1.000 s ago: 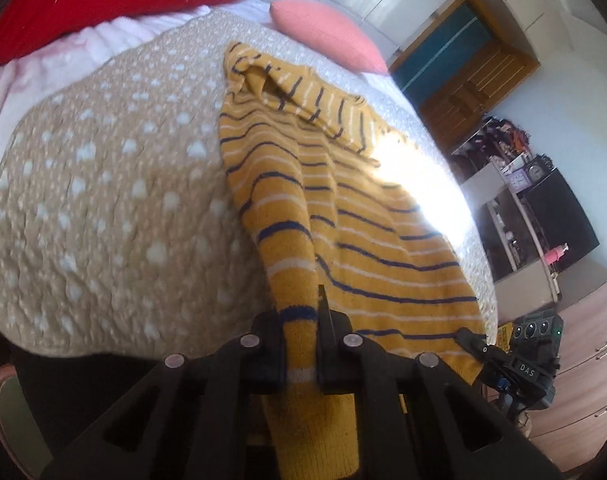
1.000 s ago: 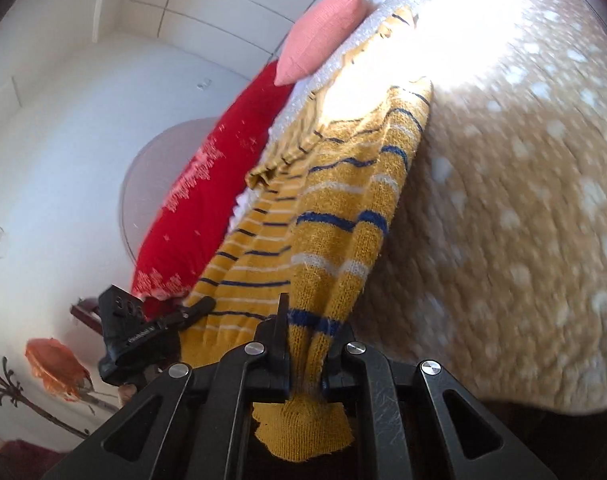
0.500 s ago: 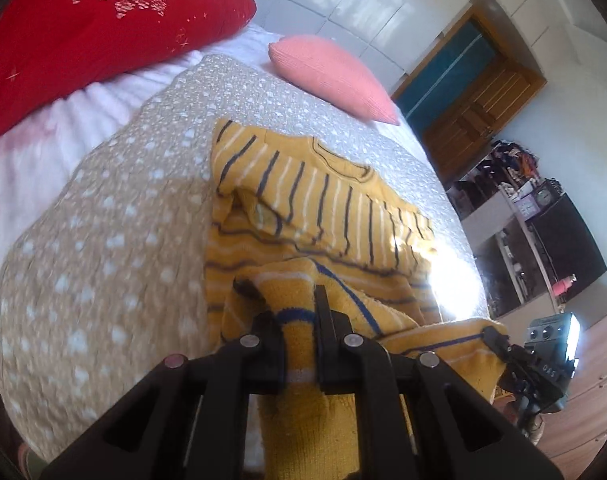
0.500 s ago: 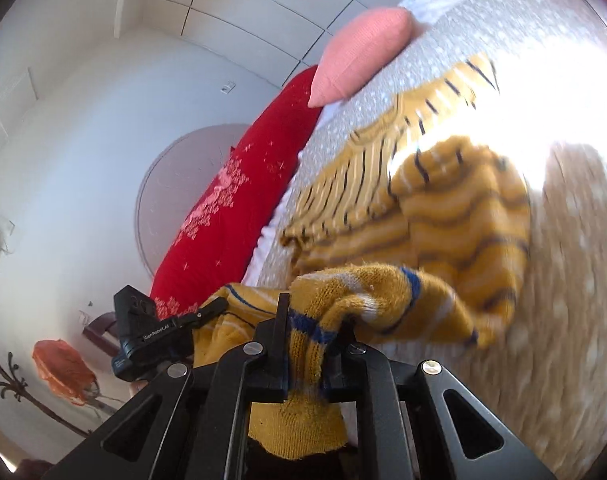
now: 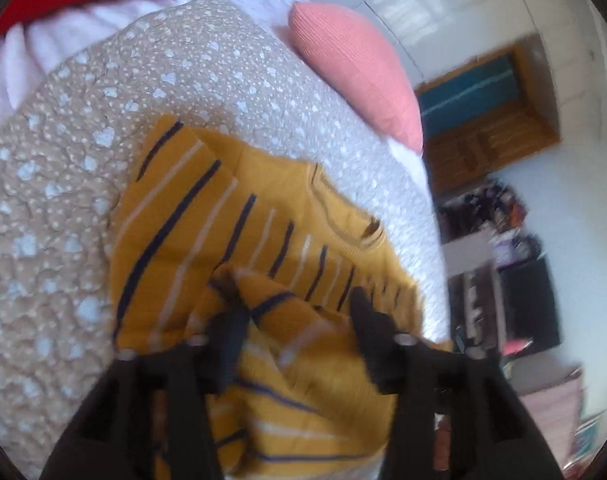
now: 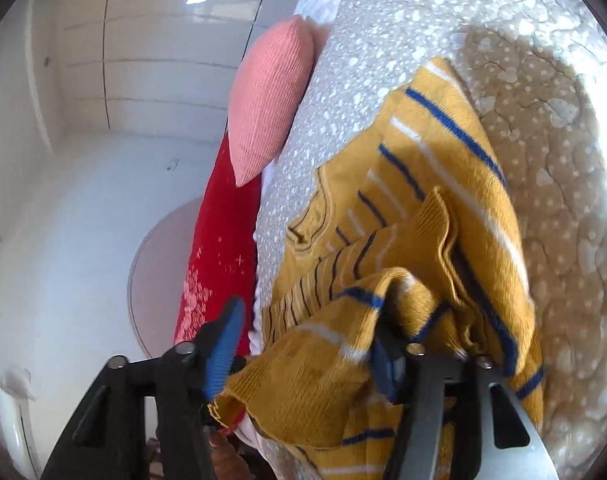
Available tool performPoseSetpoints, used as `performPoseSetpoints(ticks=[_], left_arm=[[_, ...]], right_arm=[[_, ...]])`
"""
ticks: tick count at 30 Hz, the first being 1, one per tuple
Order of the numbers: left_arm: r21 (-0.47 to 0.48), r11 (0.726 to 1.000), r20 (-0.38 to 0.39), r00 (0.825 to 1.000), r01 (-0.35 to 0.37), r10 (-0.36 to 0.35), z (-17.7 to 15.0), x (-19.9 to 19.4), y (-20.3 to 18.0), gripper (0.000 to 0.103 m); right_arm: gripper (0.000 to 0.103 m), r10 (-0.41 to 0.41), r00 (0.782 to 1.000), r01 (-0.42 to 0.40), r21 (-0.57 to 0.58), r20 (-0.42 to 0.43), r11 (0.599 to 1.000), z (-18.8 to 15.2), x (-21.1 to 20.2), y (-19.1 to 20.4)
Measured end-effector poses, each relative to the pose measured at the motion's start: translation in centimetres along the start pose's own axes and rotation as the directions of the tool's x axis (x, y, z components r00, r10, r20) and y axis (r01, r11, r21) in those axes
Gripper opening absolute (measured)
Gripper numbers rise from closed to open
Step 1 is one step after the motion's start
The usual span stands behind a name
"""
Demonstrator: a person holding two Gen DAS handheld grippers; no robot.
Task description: Fold small clothes
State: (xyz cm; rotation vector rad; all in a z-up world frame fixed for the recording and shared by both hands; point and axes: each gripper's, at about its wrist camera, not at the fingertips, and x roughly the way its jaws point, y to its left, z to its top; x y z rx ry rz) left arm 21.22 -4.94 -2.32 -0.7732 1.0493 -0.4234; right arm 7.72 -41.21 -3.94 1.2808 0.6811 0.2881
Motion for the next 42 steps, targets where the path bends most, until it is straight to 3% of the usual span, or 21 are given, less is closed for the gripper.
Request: performPoseSetpoints(ticks=[3,6,9,12,14,17,20,22,23,25,26,27,28,29,32,35,37,39,42], left_arm=[[-0.05,0.999,0.053,0.998,0.018,-0.015,1.5,-0.3,0.8,0.069],[-0.05,0.999,0.06,0.998,0.0,0.003,2.2,-0.8,1.0,0.069],[0.02,0.999,0.061,0.997,-0.05,0.048,1.9,-1.7,0.4,0.071],[0.151,0.977,0.054,0.988,-0.149,0.142,0.7,-2.5,-0.6,0.072],[0.263,0.938,0.06,0.974,-0.227,0.219,-0.9,-3.0,-1.2,0.073],[0.417,0.851,0.084,0.946,-0.32,0.314,-4.1,-3.4,-1.8,0.075],[0.478,0.78,0.097,0.907,-0.403,0.41,-6.2,-2.8,-1.0,0.075],[0.502,0.753,0.081,0.89,-0.425,0.448,-7.3,-2.4,0.0,0.045],[0.511,0.752,0.047,0.887,-0.417,0.459,-7.5,-2.0,0.7,0.007],[0.484,0.771,0.033,0.889,-0.414,0.457,-7.2,-2.2,1.6,0.006],[0.478,0.771,0.043,0.888,-0.42,0.457,-7.0,-2.5,1.6,0.005],[0.468,0.77,0.058,0.884,-0.434,0.464,-6.6,-3.0,1.5,0.005],[0.457,0.77,0.074,0.882,-0.445,0.466,-6.3,-3.7,1.1,0.005],[0.451,0.77,0.088,0.881,-0.451,0.465,-5.9,-4.2,0.7,0.005],[0.45,0.759,0.125,0.875,-0.47,0.467,-5.6,-6.2,-0.5,0.005],[0.431,0.759,0.103,0.863,-0.487,0.495,-6.0,-6.1,0.2,0.009],[0.42,0.763,0.092,0.86,-0.491,0.502,-6.5,-6.0,1.3,0.015],[0.39,0.791,0.089,0.874,-0.471,0.477,-6.6,-6.2,2.0,0.024],[0.339,0.825,0.095,0.889,-0.452,0.448,-6.2,-7.9,2.6,0.037]], right_arm=[[0.077,0.032,0.997,-0.036,0.059,0.068,0.998,2.1,0.0,-0.7],[0.082,-0.022,0.991,0.014,0.064,0.135,0.998,3.9,-0.3,-0.7],[0.083,-0.085,0.984,0.079,0.044,0.159,0.996,5.0,-0.9,-0.4],[0.083,-0.113,0.98,0.125,-0.067,0.166,0.99,4.4,-2.3,1.4],[0.083,-0.174,0.973,0.201,-0.188,0.152,0.961,3.1,-3.2,2.9],[0.083,-0.273,0.954,0.3,-0.36,0.124,0.884,-0.4,-4.4,4.2],[0.083,-0.359,0.923,0.376,-0.517,0.138,0.769,-4.6,-5.8,4.8],[0.083,-0.404,0.901,0.414,-0.588,0.156,0.695,-7.2,-6.5,4.5],[0.083,-0.421,0.892,0.426,-0.613,0.163,0.665,-8.4,-6.7,4.3],[0.083,-0.45,0.877,0.444,-0.641,0.167,0.626,-10.1,-6.4,3.5],[0.076,-0.477,0.861,0.466,-0.649,0.177,0.601,-10.7,-5.8,3.0],[0.048,-0.508,0.841,0.49,-0.658,0.186,0.572,-11.1,-5.5,2.6],[0.032,-0.529,0.831,0.493,-0.665,0.17,0.561,-10.9,-5.0,2.2],[0.027,-0.532,0.834,0.483,-0.66,0.146,0.576,-10.5,-5.1,1.8],[0.017,-0.475,0.861,0.488,-0.555,0.181,0.674,-8.2,-7.7,1.5],[0.014,-0.473,0.852,0.521,-0.452,0.225,0.724,-6.4,-10.3,0.5],[0.014,-0.512,0.832,0.553,-0.396,0.214,0.733,-5.8,-11.2,-1.0],[0.017,-0.545,0.804,0.593,-0.382,0.237,0.709,-5.9,-12.2,-1.6],[0.02,-0.531,0.801,0.598,-0.377,0.275,0.707,-6.1,-14.1,-0.9]])
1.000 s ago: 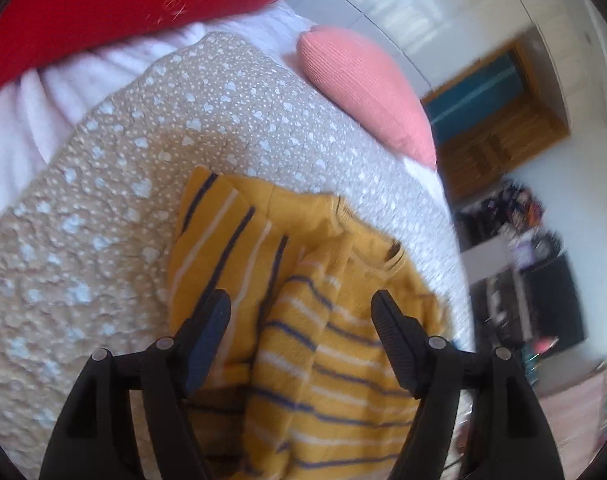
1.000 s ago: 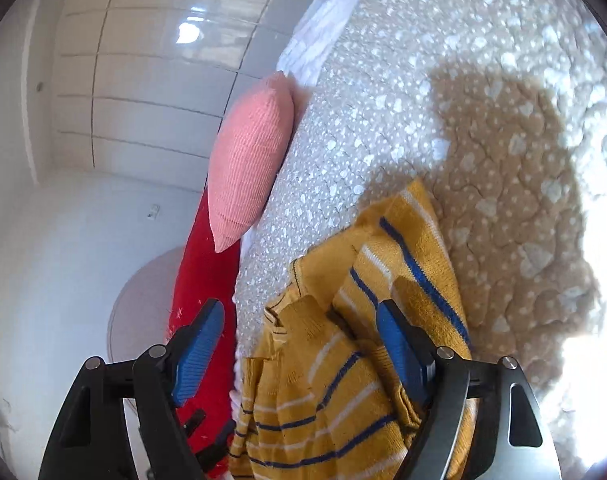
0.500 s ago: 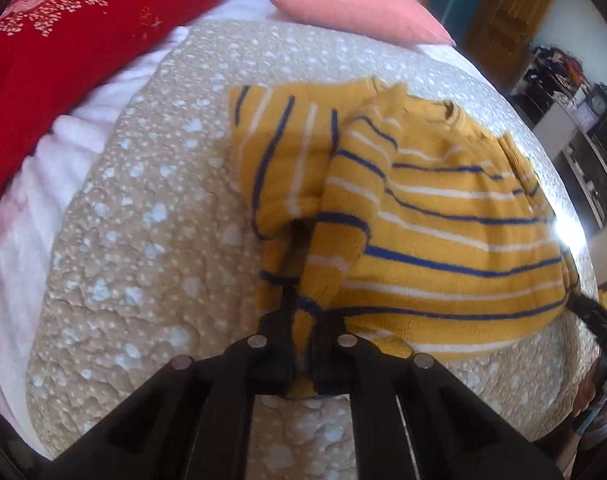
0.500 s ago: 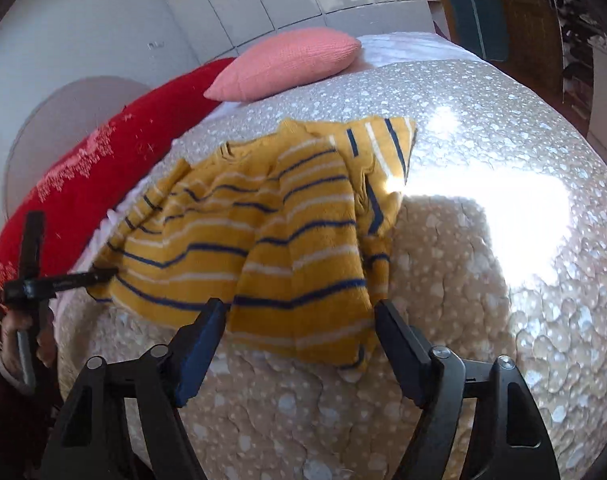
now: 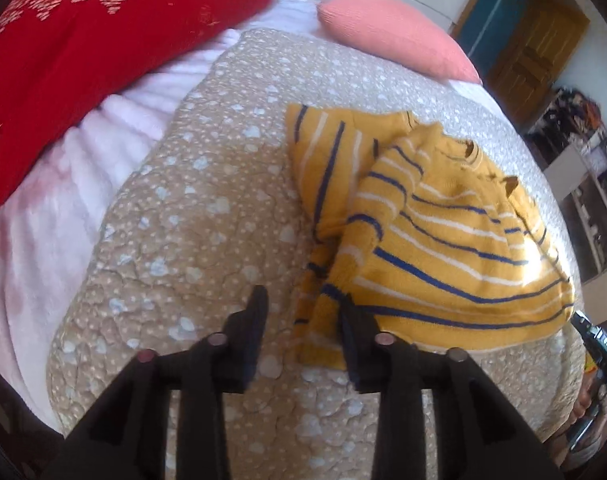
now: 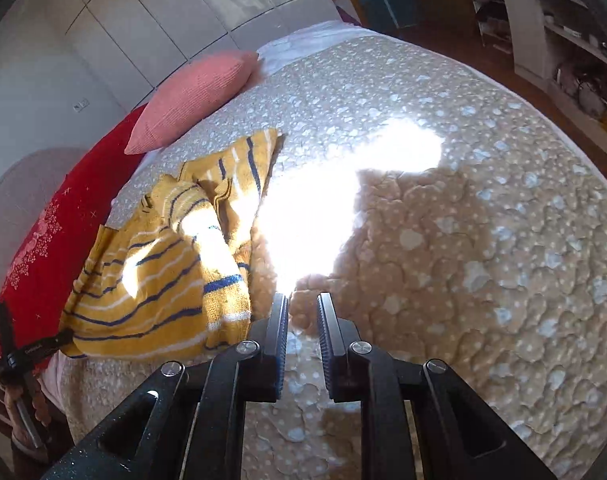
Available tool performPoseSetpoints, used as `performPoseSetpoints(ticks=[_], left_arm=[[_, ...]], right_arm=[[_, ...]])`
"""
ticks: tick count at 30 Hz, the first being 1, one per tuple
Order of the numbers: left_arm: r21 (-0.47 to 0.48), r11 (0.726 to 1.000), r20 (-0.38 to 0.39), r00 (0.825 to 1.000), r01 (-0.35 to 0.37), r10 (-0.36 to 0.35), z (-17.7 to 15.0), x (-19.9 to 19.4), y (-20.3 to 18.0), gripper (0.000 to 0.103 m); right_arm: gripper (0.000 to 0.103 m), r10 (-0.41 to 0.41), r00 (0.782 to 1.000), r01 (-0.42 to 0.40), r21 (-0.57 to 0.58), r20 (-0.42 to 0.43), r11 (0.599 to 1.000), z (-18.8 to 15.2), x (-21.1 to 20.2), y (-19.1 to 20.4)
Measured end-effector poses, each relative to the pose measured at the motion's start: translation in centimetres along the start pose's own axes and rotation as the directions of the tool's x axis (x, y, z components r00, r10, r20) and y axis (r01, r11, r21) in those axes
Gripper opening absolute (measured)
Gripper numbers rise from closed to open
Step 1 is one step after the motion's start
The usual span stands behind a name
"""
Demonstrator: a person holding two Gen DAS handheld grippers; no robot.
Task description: Fold small clothes
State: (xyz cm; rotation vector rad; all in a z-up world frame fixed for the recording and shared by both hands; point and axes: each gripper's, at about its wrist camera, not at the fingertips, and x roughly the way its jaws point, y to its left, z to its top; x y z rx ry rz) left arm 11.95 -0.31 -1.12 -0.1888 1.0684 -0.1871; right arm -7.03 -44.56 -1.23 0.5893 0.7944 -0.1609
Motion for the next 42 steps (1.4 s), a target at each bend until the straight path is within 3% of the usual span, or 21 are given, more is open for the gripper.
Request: performPoseSetpoints(ticks=[4,7,8,10,14,16,18,21,24,28,30,32,35,36,38,42], left_arm=[[0.009,1.0,0.098,0.995,0.0,-0.001,0.5,-3.5,-1.2,0.037],[0.097,0.994,0.162,0.985,0.042,-0.057,0.8,-5.2,-5.1,0.043],[0.127,0.99,0.166,0.982,0.067,-0.088,1.0,-5.1,-6.6,0.05],[0.176,0.977,0.143,0.979,0.119,-0.145,1.7,-3.8,-9.2,0.059],[0.16,0.976,0.037,0.987,0.151,-0.159,4.5,2.5,-11.7,0.059],[0.138,0.983,-0.006,0.993,0.119,-0.119,5.7,5.8,-11.3,0.059],[0.114,0.993,-0.031,0.999,0.04,-0.036,7.0,8.8,-10.0,0.058],[0.057,0.997,-0.024,0.999,0.047,-0.046,9.2,10.3,-7.4,0.055],[-0.014,0.996,-0.021,0.995,0.093,-0.094,10.7,10.4,-5.1,0.055],[-0.133,0.97,-0.02,0.978,0.204,-0.208,11.1,10.5,-2.2,0.05],[-0.184,0.951,-0.021,0.966,0.249,-0.257,11.0,10.2,-1.2,0.045],[-0.253,0.926,-0.007,0.957,0.279,-0.29,11.2,9.6,0.2,0.045],[-0.287,0.942,0.034,0.984,0.176,-0.173,11.5,7.6,2.0,0.05],[-0.289,0.941,0.042,0.984,0.176,-0.171,11.5,6.8,2.6,0.05],[-0.294,0.938,0.055,0.983,0.182,-0.174,11.0,5.3,3.3,0.052],[-0.235,0.962,0.08,0.989,0.14,-0.125,9.0,2.0,3.4,0.06]], right_arm=[[0.022,0.052,0.997,-0.049,-0.057,0.064,0.997,1.4,-2.3,2.0],[0.031,0.191,0.98,-0.183,-0.131,0.051,0.974,2.1,-2.0,5.4],[0.036,0.236,0.971,-0.229,-0.149,0.028,0.962,2.1,-1.2,6.7],[0.038,0.296,0.955,-0.295,-0.173,-0.025,0.94,2.1,1.0,9.3],[0.038,0.316,0.94,-0.334,-0.172,-0.126,0.927,2.7,6.5,12.8],[0.038,0.297,0.939,-0.325,-0.168,-0.172,0.93,3.7,9.6,13.6],[0.037,0.234,0.952,-0.272,-0.194,-0.199,0.942,4.8,12.4,13.8],[0.034,0.18,0.969,-0.213,-0.203,-0.172,0.956,7.5,14.2,12.6],[0.035,0.161,0.982,-0.169,-0.07,-0.103,0.983,11.0,15.1,9.2],[0.024,0.273,0.959,-0.257,0.167,-0.081,0.952,12.3,16.8,4.3],[0.023,0.331,0.942,-0.311,0.24,-0.048,0.92,12.3,16.9,2.9],[0.025,0.34,0.94,-0.324,0.297,-0.005,0.898,12.2,16.2,1.7],[0.06,0.219,0.974,-0.227,0.367,0.063,0.902,12.9,13.7,-0.6],[0.062,0.189,0.978,-0.208,0.378,0.088,0.902,13.0,12.6,-1.2],[0.062,0.203,0.972,-0.231,0.368,0.113,0.901,13.3,10.5,-1.8],[0.062,0.241,0.963,-0.265,0.27,0.117,0.926,12.2,6.1,-1.2]])
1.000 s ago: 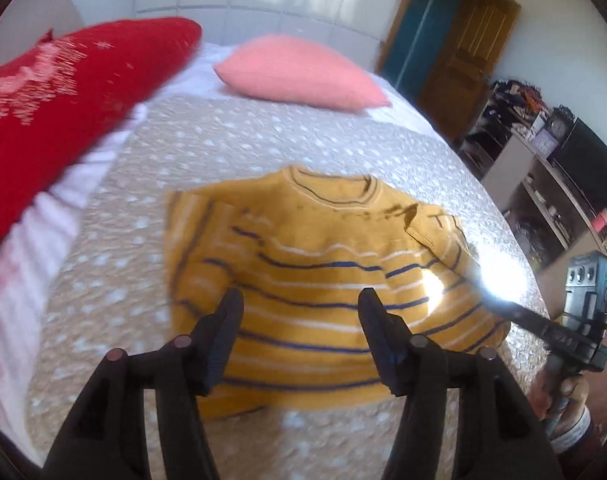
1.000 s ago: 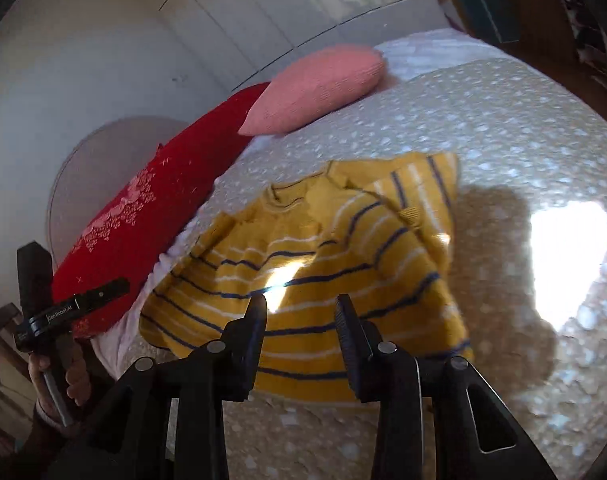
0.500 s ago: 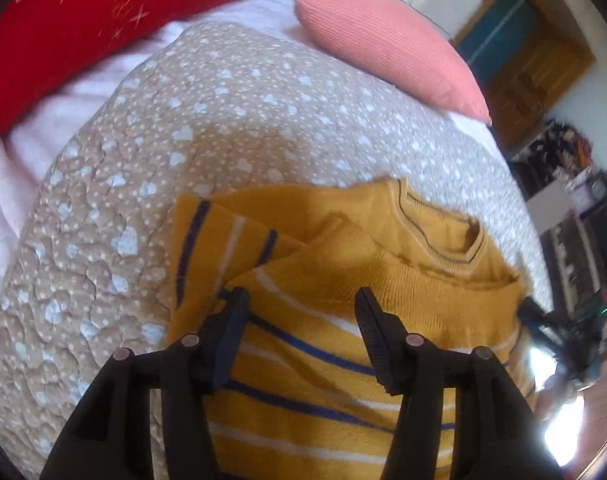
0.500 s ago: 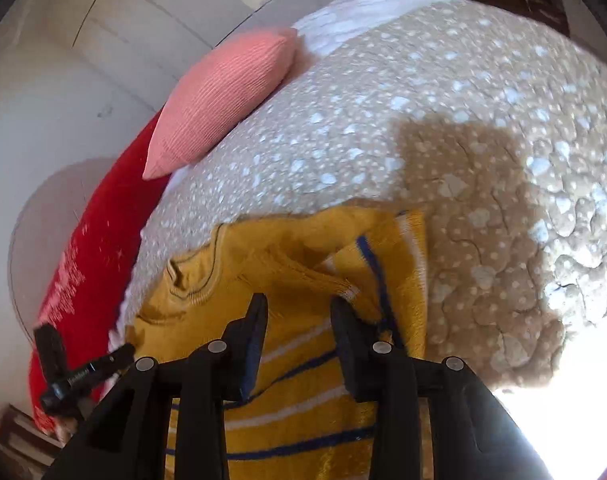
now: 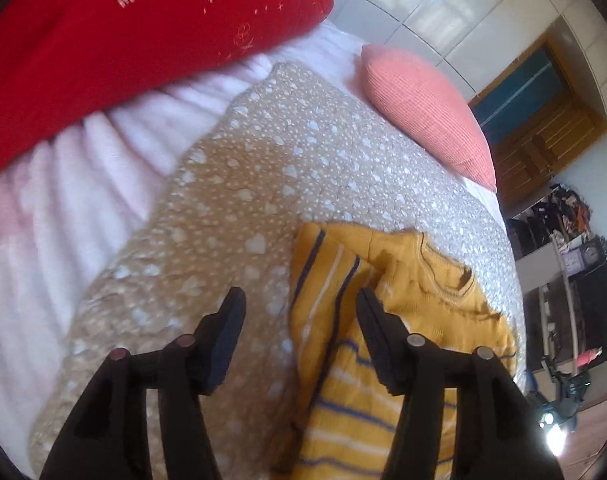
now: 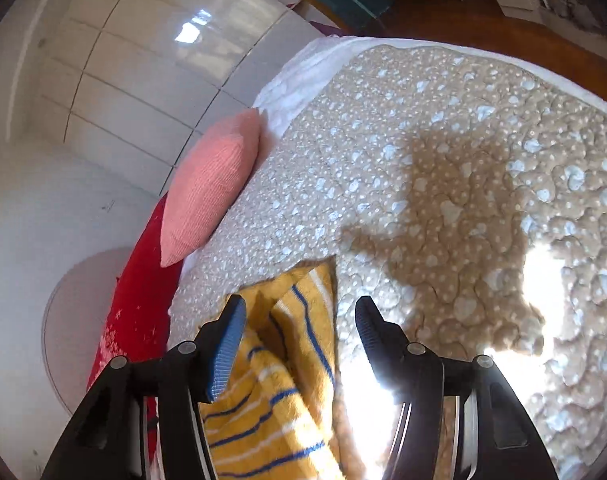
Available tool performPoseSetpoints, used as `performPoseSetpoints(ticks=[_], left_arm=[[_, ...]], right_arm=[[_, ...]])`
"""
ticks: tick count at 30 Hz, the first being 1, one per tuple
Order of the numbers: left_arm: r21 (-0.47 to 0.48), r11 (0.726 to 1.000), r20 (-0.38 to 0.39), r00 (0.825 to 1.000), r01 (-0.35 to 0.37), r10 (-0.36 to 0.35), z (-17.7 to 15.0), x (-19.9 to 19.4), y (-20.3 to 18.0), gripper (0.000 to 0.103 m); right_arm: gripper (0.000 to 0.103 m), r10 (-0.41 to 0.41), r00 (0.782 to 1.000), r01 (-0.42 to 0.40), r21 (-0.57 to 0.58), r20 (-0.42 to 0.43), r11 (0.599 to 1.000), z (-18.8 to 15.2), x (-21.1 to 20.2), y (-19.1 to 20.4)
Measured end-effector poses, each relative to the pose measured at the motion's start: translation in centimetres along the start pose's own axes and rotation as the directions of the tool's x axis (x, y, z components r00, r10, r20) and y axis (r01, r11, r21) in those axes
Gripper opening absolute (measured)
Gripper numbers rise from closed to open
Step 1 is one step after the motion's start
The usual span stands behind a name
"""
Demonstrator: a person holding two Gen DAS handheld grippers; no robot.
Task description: Fold small clothes
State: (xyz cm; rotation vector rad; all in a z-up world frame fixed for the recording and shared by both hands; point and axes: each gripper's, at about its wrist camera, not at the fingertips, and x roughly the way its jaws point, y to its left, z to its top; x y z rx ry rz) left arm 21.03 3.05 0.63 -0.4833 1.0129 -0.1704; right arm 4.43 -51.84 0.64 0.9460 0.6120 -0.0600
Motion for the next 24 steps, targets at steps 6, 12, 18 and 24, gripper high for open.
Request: performPoseSetpoints(ticks=[6,12,18,24], left_arm=[[0.063,0.998,-0.012,1.0,0.011,-0.011,-4.8,-1.8,0.0,0.072],[-0.033,0.999,-0.083,0.995,0.043,-0.046,-7.7,0.7,2.6,0.084],[-0.049,0.997,-0.06,0.996,0.062,-0.065,-8.8,0.8,3.0,0.086],[0.006,0.996,-0.074,0.993,0.094,-0.093,-11.0,1.1,1.6,0.011]], right_arm=[[0.062,0.092,0.989,-0.107,-0.138,-0.112,0.985,-6.2,-2.1,3.5],[0.062,-0.003,0.977,-0.028,-0.143,-0.213,0.989,-11.4,0.0,0.5],[0.066,-0.011,0.982,-0.024,-0.179,-0.188,0.984,-10.5,-1.5,2.5],[0.071,0.026,0.969,-0.104,-0.312,-0.245,0.944,-12.9,0.1,11.5]])
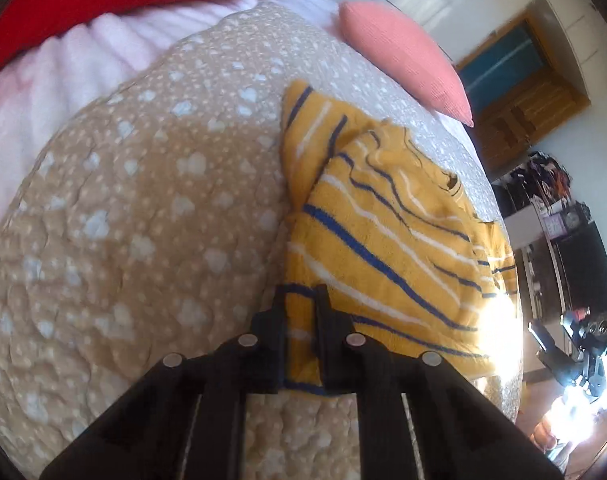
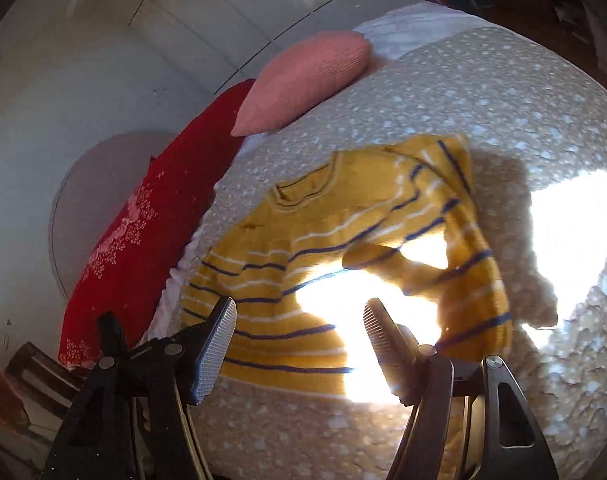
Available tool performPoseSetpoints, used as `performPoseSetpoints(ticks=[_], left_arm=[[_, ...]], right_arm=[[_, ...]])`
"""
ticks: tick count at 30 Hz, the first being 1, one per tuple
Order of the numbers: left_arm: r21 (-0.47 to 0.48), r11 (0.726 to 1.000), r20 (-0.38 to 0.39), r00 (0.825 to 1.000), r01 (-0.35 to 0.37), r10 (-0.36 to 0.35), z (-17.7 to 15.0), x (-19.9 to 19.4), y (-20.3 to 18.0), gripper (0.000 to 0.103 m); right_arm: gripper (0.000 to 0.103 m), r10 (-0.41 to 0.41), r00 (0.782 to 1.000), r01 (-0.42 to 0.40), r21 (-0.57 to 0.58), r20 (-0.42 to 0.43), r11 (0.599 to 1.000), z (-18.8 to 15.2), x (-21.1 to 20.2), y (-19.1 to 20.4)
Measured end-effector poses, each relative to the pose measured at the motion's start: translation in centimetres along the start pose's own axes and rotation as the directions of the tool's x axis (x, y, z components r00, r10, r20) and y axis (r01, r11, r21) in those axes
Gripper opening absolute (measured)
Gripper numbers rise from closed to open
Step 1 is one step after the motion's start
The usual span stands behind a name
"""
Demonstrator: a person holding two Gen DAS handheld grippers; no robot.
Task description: Fold small clothes
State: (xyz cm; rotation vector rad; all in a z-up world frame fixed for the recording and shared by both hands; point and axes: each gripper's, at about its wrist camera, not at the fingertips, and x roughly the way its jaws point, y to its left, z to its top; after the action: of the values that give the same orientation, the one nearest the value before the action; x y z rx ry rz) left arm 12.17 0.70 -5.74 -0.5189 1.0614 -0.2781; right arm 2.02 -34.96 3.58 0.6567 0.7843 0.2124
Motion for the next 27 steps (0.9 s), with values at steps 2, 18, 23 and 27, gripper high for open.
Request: performPoseSetpoints(ticks=[2,18,23,27], left_arm=[[0.021,1.0,0.062,0.998,-0.005,0.004,-1.2,-2.2,-0.3,0.012],[-0.154,0.987,0.274,0.958,-0.044,0.086,-9.2,-13.8,8.7,0.063],[-0.168,0.983,0.278,0.954,-0.068,0.114,-9.4,-14.4,9.5,0.063],[-0.142,0.986,0.259,0.958,-0.084,0.119,-9.6,-14.1,8.2,0.063]], right_arm=[[0.071,0.001,0.999,-0.003,-0.047,-0.045,0.999,-0.3,2.6,2.9],[0.088,-0.405,0.902,0.28,-0.51,-0.151,0.813,-5.0,27.6,20.4],[0.08,-0.499,0.865,0.367,-0.616,-0.05,0.697,-6.7,29.3,20.8],[0.031,-0.458,0.886,0.346,-0.562,-0.068,0.752,-4.8,27.4,18.6]])
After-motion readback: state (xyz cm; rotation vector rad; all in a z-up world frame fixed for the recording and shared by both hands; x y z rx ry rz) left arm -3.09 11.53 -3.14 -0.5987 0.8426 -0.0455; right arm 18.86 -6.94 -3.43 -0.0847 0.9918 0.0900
